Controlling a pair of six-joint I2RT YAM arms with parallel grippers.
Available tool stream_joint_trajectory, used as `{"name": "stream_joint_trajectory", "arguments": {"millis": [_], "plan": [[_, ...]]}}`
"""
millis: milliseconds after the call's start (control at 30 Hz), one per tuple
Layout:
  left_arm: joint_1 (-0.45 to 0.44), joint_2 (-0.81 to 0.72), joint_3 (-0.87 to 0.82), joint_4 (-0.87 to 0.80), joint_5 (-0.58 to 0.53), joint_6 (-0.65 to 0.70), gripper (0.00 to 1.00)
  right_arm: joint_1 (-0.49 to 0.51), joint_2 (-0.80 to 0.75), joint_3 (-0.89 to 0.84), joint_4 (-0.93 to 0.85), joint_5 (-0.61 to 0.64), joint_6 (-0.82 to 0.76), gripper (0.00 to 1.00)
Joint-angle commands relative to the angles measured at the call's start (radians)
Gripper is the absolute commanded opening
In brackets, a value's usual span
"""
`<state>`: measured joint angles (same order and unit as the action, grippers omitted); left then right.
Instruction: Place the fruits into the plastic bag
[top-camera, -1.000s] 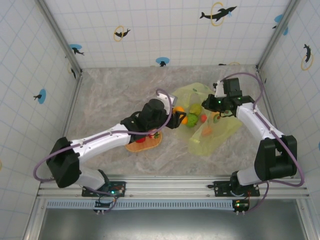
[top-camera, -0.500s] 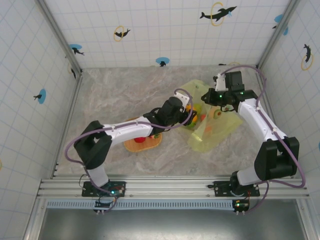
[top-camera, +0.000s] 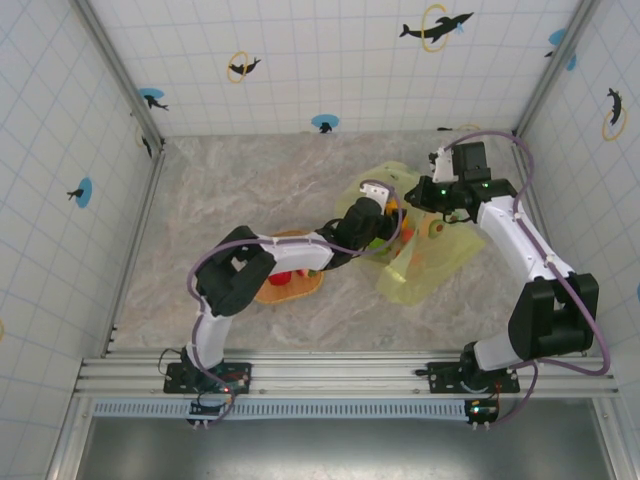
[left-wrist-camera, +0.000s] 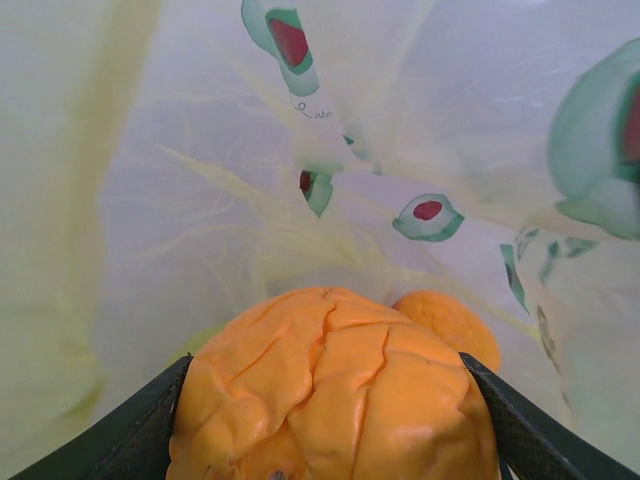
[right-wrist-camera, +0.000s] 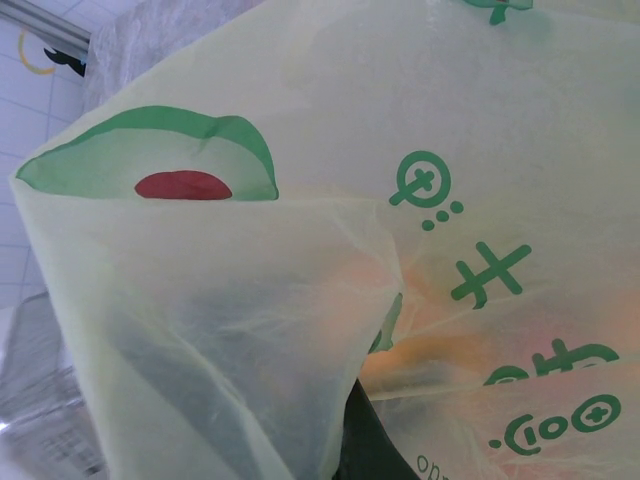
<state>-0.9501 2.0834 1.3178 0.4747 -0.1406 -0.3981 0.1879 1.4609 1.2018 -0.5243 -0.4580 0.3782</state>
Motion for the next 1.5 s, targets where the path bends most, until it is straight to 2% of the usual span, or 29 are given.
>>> {"name": "stream_joint_trajectory", "arguments": {"millis": [0, 100, 267, 433, 567, 833, 1233, 1333, 1467], "plan": [[-0.006, 0.057, 0.079, 0.071, 0.006, -0.041, 0.65, -0.004, 0.008, 0.04, -0.013, 0.011, 0.002, 0.0], [-0.006, 0.081, 0.113, 0.036, 0.001, -0.032, 0.72, -0.005, 0.007, 0.039, -0.022, 0.02, -0.009, 0.0], [-0.006, 0.04, 0.077, 0.02, -0.006, -0.007, 0.82, -0.01, 0.005, 0.035, -0.025, 0.029, -0.016, 0.0], [-0.005, -0.014, 0.025, 0.012, -0.003, 0.004, 0.87, -0.01, 0.003, 0.034, -0.031, 0.035, -0.022, 0.0], [-0.005, -0.068, -0.015, 0.007, 0.015, 0.009, 0.88, -0.012, -0.001, 0.035, -0.043, 0.048, -0.033, 0.0], [-0.005, -0.229, -0.146, -0.034, 0.129, 0.018, 0.86, -0.027, -0.008, 0.02, -0.046, 0.064, -0.043, 0.0], [0.008, -0.528, -0.353, -0.246, 0.315, 0.048, 0.84, -0.026, -0.004, -0.01, -0.014, 0.053, -0.032, 0.0], [0.021, -0.601, -0.401, -0.313, 0.314, 0.044, 0.84, -0.025, -0.007, -0.02, -0.009, 0.051, -0.03, 0.0], [0.054, -0.72, -0.464, -0.422, 0.248, 0.041, 0.84, -0.025, -0.02, -0.033, 0.006, 0.05, -0.03, 0.0]]}}
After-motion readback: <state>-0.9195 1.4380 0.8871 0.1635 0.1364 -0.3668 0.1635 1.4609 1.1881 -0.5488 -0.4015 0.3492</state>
